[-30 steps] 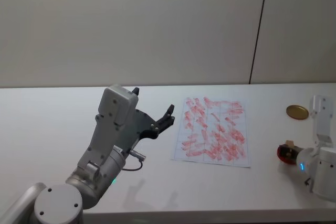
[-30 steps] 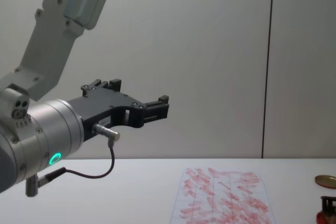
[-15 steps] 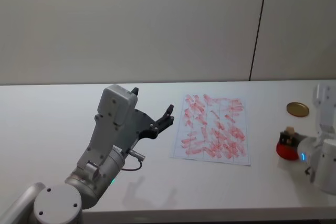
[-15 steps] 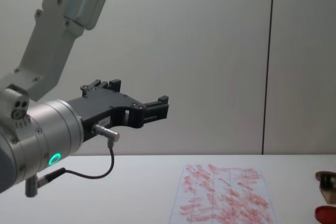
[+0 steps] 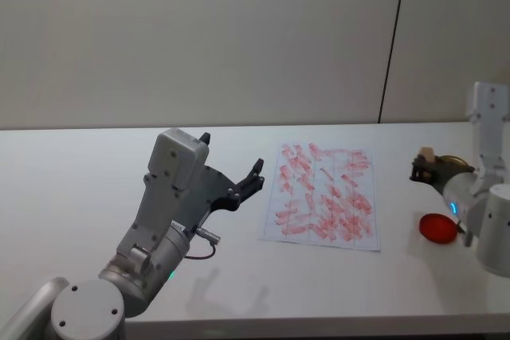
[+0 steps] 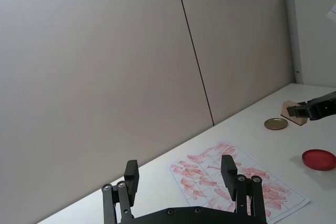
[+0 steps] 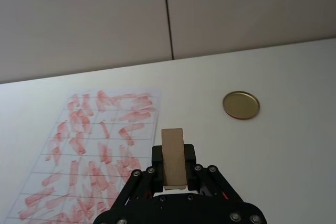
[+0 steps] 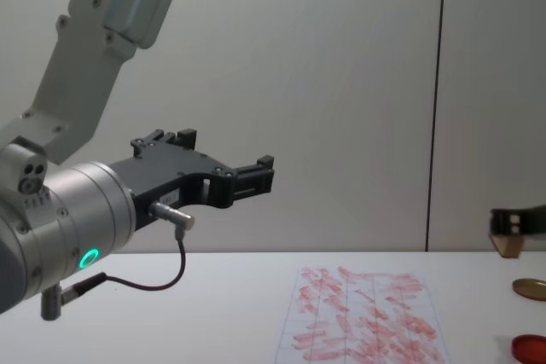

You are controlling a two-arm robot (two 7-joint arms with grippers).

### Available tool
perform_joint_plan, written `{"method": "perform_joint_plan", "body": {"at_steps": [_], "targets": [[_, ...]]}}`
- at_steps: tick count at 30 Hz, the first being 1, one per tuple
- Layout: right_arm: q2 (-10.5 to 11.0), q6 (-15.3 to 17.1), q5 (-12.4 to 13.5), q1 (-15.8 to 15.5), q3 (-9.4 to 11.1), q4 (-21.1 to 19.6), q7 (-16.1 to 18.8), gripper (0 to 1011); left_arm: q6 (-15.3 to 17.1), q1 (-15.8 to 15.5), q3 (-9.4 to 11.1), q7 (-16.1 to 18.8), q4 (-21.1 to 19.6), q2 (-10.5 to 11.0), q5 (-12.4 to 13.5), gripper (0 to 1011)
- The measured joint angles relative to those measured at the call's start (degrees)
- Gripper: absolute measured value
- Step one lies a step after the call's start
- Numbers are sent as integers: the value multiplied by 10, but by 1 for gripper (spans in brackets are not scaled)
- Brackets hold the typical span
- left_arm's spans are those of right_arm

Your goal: Use the one hand to pick up the stamp and affix it onto the A4 paper.

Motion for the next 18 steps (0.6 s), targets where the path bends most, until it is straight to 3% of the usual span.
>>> {"method": "perform_joint_plan", "body": {"at_steps": [10, 18], "targets": [[-15, 24, -26, -7, -28, -26, 39, 218, 0, 0, 0, 0, 0, 0, 0, 993], [-34, 35, -46, 0, -53, 1, 68, 218, 0, 0, 0, 0, 0, 0, 0, 993]]}}
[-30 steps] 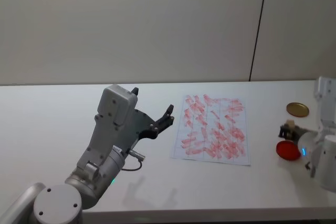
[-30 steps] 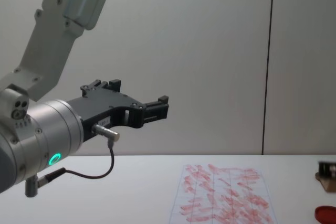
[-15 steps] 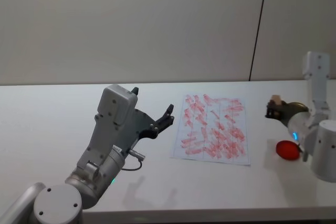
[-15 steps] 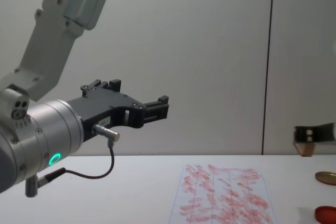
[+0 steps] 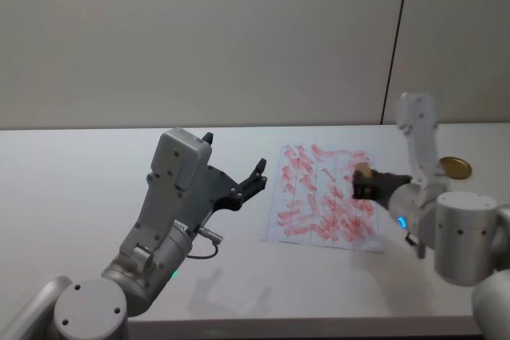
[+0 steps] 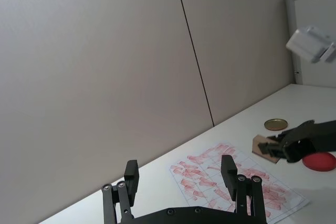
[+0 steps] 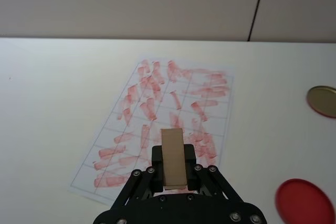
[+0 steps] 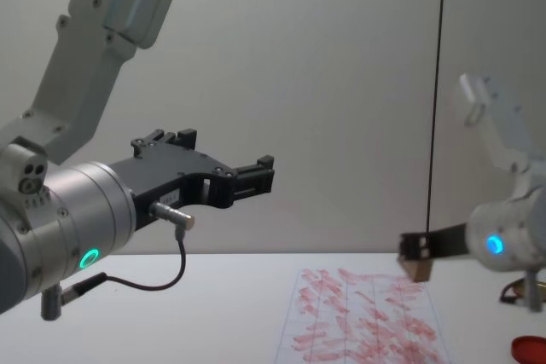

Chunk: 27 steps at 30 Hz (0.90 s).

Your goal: Use the one hand to pick up the stamp and affix it onto the A4 paper.

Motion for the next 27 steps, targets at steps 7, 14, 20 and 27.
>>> {"method": "perform_joint_plan", "body": {"at_steps": [7, 14, 20, 27], "targets": [[-19, -1, -14, 20, -16, 53, 19, 217, 0, 0, 0, 0, 0, 0, 0, 993], [-34, -12, -24, 46, -23, 115, 29, 218, 0, 0, 0, 0, 0, 0, 0, 993], [-48, -29, -29, 76, -26, 181, 34, 218, 0, 0, 0, 0, 0, 0, 0, 993], [-61, -54, -32, 110, -25, 251, 40, 218, 0, 0, 0, 0, 0, 0, 0, 993]]}}
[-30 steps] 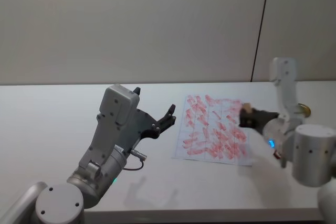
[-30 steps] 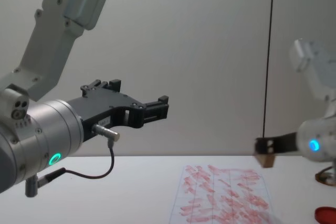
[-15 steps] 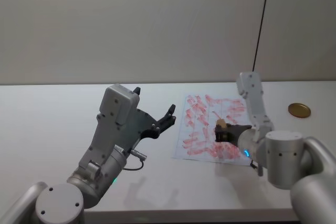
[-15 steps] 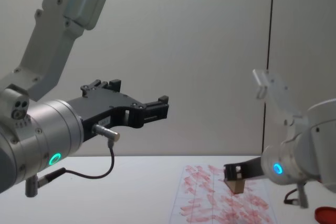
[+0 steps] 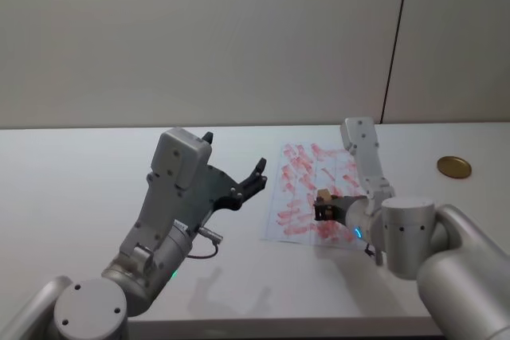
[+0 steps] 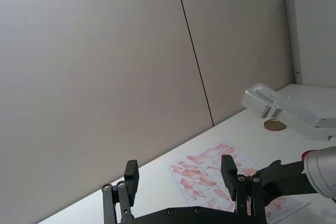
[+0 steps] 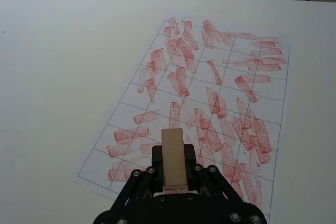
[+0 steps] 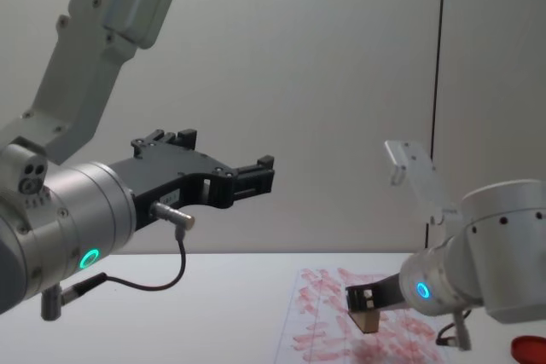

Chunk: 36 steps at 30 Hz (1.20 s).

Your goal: Use the one hand to pick up the stamp and affix it onto the A4 paper.

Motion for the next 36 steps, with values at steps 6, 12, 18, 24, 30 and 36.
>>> {"method": "perform_joint_plan", "body": {"at_steps": [6, 12, 18, 24, 30, 36], "targets": [[-13, -30, -2, 36, 2, 72, 10, 218, 0, 0, 0, 0, 0, 0, 0, 993], [-26, -67, -3, 74, 4, 151, 21, 218, 0, 0, 0, 0, 0, 0, 0, 993], [-38, -100, -5, 110, 4, 225, 31, 218, 0, 0, 0, 0, 0, 0, 0, 993], [-48, -123, -10, 139, 2, 288, 35, 218, 0, 0, 0, 0, 0, 0, 0, 993], [-56, -135, -18, 158, -3, 328, 34, 217, 0, 0, 0, 0, 0, 0, 0, 993], [-62, -141, -29, 170, -11, 353, 27, 218, 0, 0, 0, 0, 0, 0, 0, 993]]}}
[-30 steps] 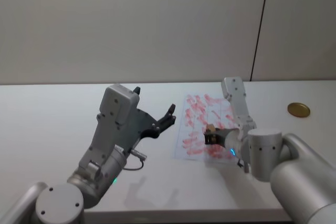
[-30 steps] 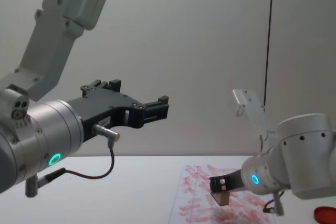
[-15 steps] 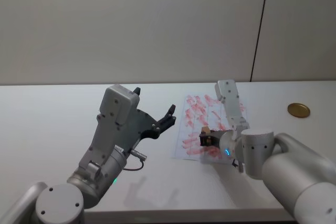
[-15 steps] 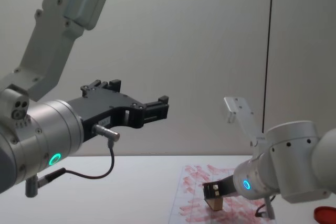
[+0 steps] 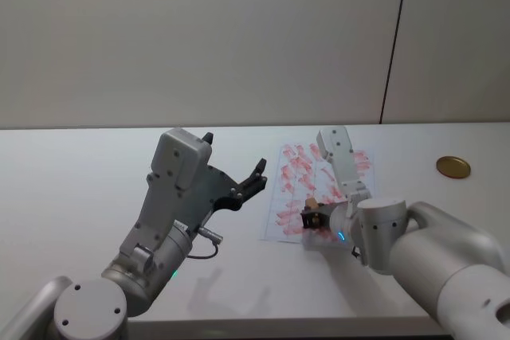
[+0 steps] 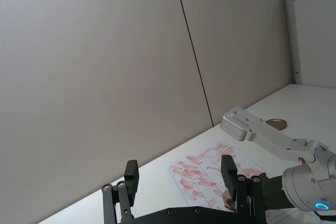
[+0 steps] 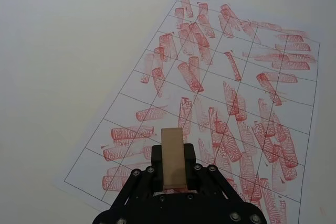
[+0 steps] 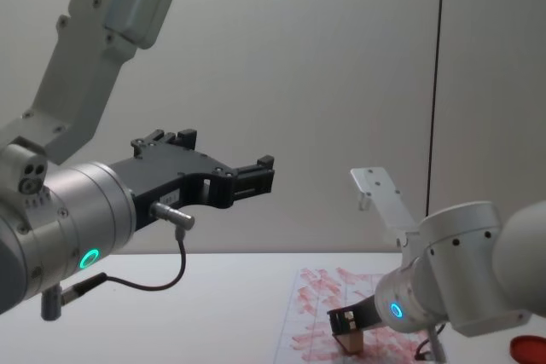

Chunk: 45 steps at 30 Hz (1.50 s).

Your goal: Use the one hand to pick up the stamp and affix it onto the A4 paper.

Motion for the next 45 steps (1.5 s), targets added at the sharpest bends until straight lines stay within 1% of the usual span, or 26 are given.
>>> {"method": "perform_joint_plan", "body": {"at_steps": [7, 16, 22, 31, 32, 40, 45], "targets": [[-4, -6, -8, 8, -4, 17, -5, 217, 0, 0, 0, 0, 0, 0, 0, 993], [-6, -9, -11, 11, -2, 28, -9, 218, 0, 0, 0, 0, 0, 0, 0, 993], [-6, -9, -10, 12, 5, 32, -9, 218, 0, 0, 0, 0, 0, 0, 0, 993], [-3, -11, 0, 12, 23, 36, -3, 217, 0, 0, 0, 0, 0, 0, 0, 993], [-2, -11, 4, 12, 29, 37, -1, 217, 0, 0, 0, 0, 0, 0, 0, 993], [1, -13, 11, 11, 43, 39, 5, 218, 0, 0, 0, 0, 0, 0, 0, 993], [2, -13, 12, 11, 47, 39, 6, 218, 0, 0, 0, 0, 0, 0, 0, 993]]}}
